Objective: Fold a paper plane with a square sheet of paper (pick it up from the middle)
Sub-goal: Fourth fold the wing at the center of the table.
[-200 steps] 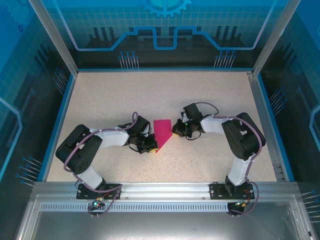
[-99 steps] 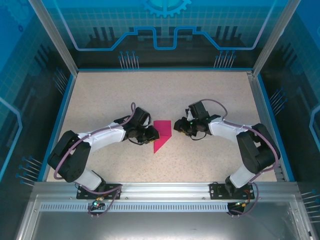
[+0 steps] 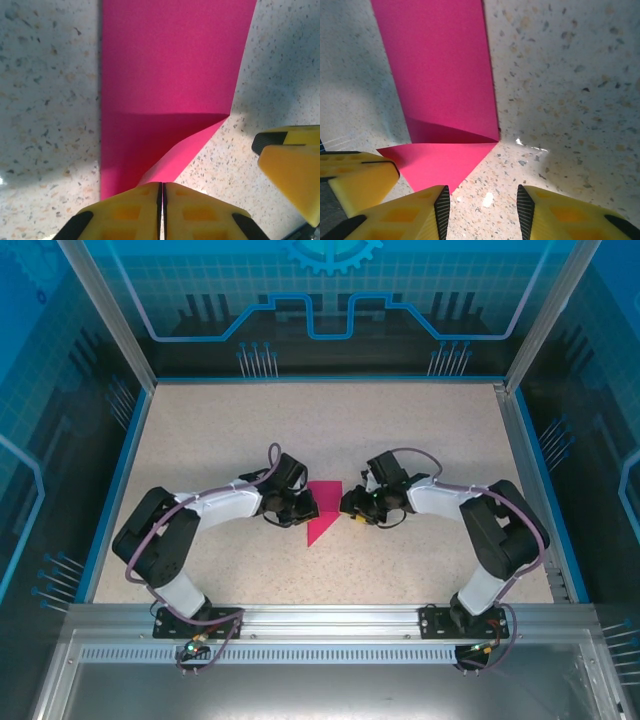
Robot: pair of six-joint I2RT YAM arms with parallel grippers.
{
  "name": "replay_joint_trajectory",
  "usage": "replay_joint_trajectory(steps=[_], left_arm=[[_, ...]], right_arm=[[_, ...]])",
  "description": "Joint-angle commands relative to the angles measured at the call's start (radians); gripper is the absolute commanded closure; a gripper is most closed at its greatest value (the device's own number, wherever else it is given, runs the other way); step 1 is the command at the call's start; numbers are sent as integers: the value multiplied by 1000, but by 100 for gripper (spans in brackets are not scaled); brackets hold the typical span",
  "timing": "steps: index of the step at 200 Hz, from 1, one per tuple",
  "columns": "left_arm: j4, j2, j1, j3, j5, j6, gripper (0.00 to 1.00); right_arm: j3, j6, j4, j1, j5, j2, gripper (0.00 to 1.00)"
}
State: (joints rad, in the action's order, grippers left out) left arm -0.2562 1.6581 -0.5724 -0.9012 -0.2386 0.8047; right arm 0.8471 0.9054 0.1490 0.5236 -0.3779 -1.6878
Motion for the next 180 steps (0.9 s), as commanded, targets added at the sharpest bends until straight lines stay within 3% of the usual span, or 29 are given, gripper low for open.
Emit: replay_joint_trajectory(steps=[1,38,180], left_arm=[[-17,38,-3,-37,52,-24,90],[-66,70,-2,-38,127,-18,93],[-104,93,-3,-32,151,1,93]], right_arm=[[27,27,-6,22,-34,-23,57],[26,55,-21,32,-40,-51,58],[120,69,23,39,-24,-119,59]])
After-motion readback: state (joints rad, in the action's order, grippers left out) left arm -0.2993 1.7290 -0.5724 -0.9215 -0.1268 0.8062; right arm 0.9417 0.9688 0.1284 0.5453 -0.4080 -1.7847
